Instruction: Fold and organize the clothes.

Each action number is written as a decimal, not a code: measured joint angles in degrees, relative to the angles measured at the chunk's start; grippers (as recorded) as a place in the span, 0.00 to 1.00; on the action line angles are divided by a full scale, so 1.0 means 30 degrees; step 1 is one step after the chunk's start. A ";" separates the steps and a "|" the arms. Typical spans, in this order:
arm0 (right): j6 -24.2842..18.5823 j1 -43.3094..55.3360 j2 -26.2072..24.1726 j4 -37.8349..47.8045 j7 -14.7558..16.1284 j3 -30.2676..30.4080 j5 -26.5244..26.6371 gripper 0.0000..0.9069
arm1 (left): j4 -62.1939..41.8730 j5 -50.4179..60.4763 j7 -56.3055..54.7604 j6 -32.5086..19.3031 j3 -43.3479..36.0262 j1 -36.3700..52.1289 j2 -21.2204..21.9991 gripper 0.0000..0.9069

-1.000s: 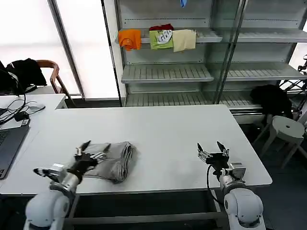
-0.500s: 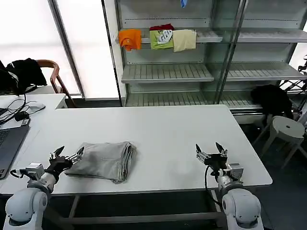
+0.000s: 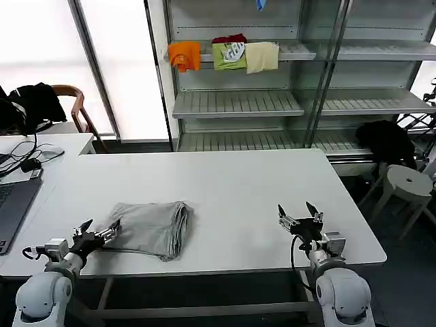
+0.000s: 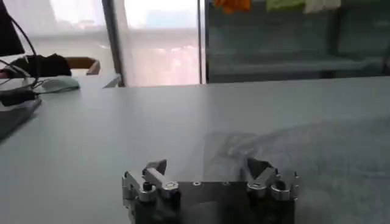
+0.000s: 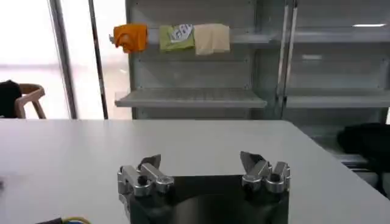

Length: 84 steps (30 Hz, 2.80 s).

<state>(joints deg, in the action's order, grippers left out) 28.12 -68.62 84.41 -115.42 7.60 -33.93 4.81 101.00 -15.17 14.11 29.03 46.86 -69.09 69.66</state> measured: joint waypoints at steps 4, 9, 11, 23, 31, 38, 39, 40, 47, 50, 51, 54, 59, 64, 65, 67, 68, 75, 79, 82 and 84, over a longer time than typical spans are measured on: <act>0.0000 -0.0039 -0.0019 -0.0069 -0.0003 0.0014 -0.0005 1.00 | -0.0187 0.0127 0.0109 0.0005 -0.0087 -0.0062 0.0071 0.06; 0.0001 -0.0089 -0.0065 -0.0173 -0.0025 0.0016 -0.0011 1.00 | -0.0260 0.0158 0.0262 0.0036 -0.0177 -0.0084 0.0185 0.02; 0.0001 -0.0113 -0.0086 -0.0231 -0.0041 0.0008 -0.0011 1.00 | -0.0260 0.0159 0.0347 0.0067 -0.0209 -0.0092 0.0219 0.02; 0.0000 -0.0197 -0.0151 -0.0360 -0.0058 -0.0062 -0.0012 1.00 | -0.0119 -0.0047 0.0501 -0.0188 -0.0155 -0.0237 0.0248 0.01; -0.0006 -0.0246 -0.0194 -0.0478 -0.0077 -0.0168 0.0024 1.00 | -0.0174 0.0070 0.0481 -0.1017 0.0486 -0.0033 -0.0132 0.00; -0.0202 -0.0362 -0.0368 -0.0405 -0.0066 -0.0266 0.0110 1.00 | -0.0897 0.1307 0.0694 -0.2118 0.2079 0.0509 -0.1902 0.00; -0.0228 -0.0362 -0.0373 -0.0360 -0.0055 -0.0253 0.0115 1.00 | -0.1069 0.1593 0.0721 -0.2320 0.2384 0.0621 -0.2318 0.00; -0.0250 -0.0363 -0.0378 -0.0321 -0.0052 -0.0240 0.0112 1.00 | -0.1206 0.1863 0.0764 -0.2490 0.2650 0.0727 -0.2703 0.00; -0.0265 -0.0231 -0.0301 -0.0173 -0.0034 -0.0093 0.0092 1.00 | -0.1412 0.3260 0.1192 -0.2911 0.4352 0.1603 -0.5334 0.00; -0.0282 -0.0265 -0.0331 -0.0128 -0.0029 -0.0098 0.0060 1.00 | -0.0983 0.3686 0.1396 -0.2911 0.4632 0.1781 -0.5886 0.01; -0.0302 -0.0299 -0.0341 -0.0108 -0.0014 -0.0105 0.0039 1.00 | -0.0769 0.3826 0.1465 -0.2911 0.4671 0.1784 -0.5999 0.01; -0.0383 -0.0390 -0.0362 -0.0052 0.0027 -0.0172 0.0028 1.00 | 0.0054 0.4285 0.1682 -0.2942 0.4655 0.1636 -0.6124 0.01; -0.0518 -0.0589 -0.0438 0.0005 0.0063 -0.0345 0.0057 1.00 | 0.1444 0.5401 0.1744 -0.2981 0.3662 0.1127 -0.5322 0.01; -0.0689 -0.0813 -0.0524 0.0155 0.0068 -0.0586 0.0111 1.00 | 0.2078 0.6726 0.1531 -0.3003 0.1647 0.0540 -0.3344 0.01; -0.0715 -0.0844 -0.0542 0.0179 0.0071 -0.0640 0.0145 1.00 | 0.2200 0.6924 0.1474 -0.2958 0.1184 0.0414 -0.2895 0.01; -0.0745 -0.0866 -0.0607 0.0243 0.0069 -0.0749 0.0215 1.00 | 0.2466 0.7288 0.1329 -0.2848 0.0207 0.0288 -0.1951 0.01; -0.0755 -0.0873 -0.0636 0.0262 0.0069 -0.0791 0.0240 1.00 | 0.2618 0.7389 0.1257 -0.2791 -0.0260 0.0272 -0.1510 0.01; -0.0817 -0.0791 -0.0589 0.0519 0.0016 -0.0857 0.0360 1.00 | 0.3392 0.7732 0.0607 -0.2125 -0.3399 0.0612 0.1059 0.02; -0.0805 -0.0686 -0.0464 0.0541 0.0006 -0.0754 0.0327 1.00 | 0.3398 0.7886 0.0027 -0.1772 -0.5148 0.1031 0.2113 0.02; -0.0729 -0.0643 -0.0364 0.0501 -0.0002 -0.0679 0.0232 1.00 | 0.3194 0.7926 -0.0536 -0.1580 -0.6571 0.1459 0.2920 0.02; -0.0671 -0.0641 -0.0291 0.0426 -0.0021 -0.0611 0.0126 1.00 | 0.2948 0.7938 -0.0941 -0.1464 -0.7540 0.1810 0.3500 0.04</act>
<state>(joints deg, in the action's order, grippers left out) 26.11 -70.55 83.54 -114.15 7.54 -35.77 5.19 109.84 8.64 11.28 24.63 24.24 -63.66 80.16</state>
